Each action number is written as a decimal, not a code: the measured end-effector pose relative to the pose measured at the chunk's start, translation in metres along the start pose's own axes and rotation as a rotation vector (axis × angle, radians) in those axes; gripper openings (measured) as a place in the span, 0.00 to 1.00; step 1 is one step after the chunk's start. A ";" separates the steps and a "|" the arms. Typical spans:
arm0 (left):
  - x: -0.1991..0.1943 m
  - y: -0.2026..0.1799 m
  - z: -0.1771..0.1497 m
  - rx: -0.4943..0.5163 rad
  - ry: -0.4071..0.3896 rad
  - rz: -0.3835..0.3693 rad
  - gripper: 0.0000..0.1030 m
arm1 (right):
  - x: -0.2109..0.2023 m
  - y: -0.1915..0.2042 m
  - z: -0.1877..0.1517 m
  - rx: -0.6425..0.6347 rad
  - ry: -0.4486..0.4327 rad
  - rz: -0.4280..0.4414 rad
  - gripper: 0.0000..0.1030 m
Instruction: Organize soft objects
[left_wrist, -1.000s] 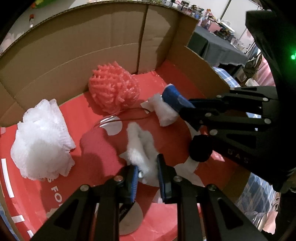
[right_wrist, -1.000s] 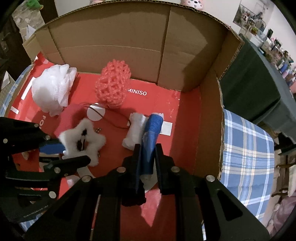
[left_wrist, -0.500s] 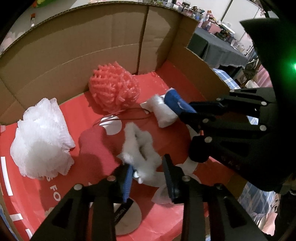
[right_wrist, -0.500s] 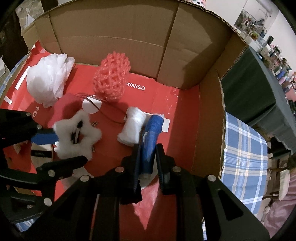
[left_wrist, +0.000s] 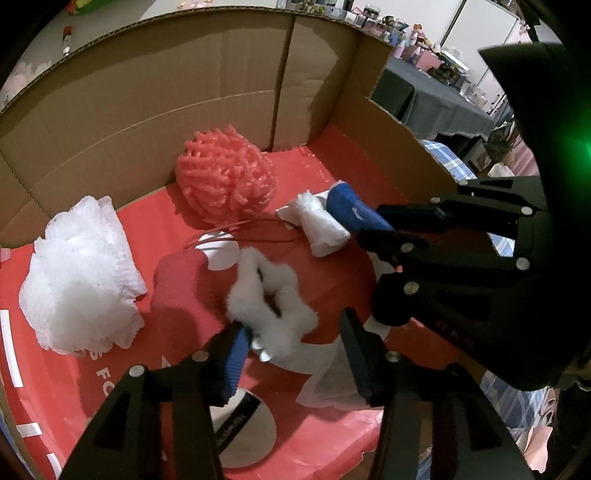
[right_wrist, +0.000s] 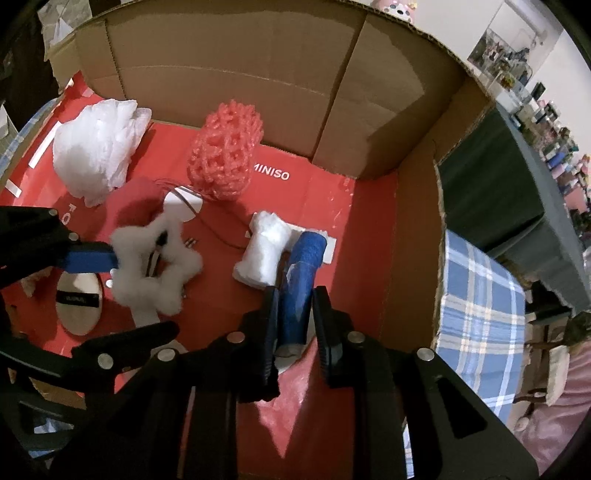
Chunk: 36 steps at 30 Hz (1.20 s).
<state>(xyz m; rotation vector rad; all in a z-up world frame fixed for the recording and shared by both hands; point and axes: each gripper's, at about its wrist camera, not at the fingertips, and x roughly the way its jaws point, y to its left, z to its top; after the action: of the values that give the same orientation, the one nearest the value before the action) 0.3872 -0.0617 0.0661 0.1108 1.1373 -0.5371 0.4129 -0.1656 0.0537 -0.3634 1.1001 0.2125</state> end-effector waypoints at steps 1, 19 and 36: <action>0.000 -0.001 -0.001 0.000 -0.001 -0.001 0.52 | 0.000 0.000 0.001 0.004 0.001 0.003 0.19; -0.027 0.001 -0.012 -0.011 -0.049 -0.016 0.73 | -0.045 0.012 -0.010 0.018 -0.074 -0.025 0.58; -0.114 0.012 -0.070 -0.190 -0.221 0.092 1.00 | -0.122 0.005 -0.043 0.137 -0.169 0.020 0.74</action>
<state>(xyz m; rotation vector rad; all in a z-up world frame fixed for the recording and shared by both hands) 0.2987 0.0131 0.1347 -0.0596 0.9574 -0.3479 0.3219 -0.1762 0.1446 -0.2080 0.9461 0.1814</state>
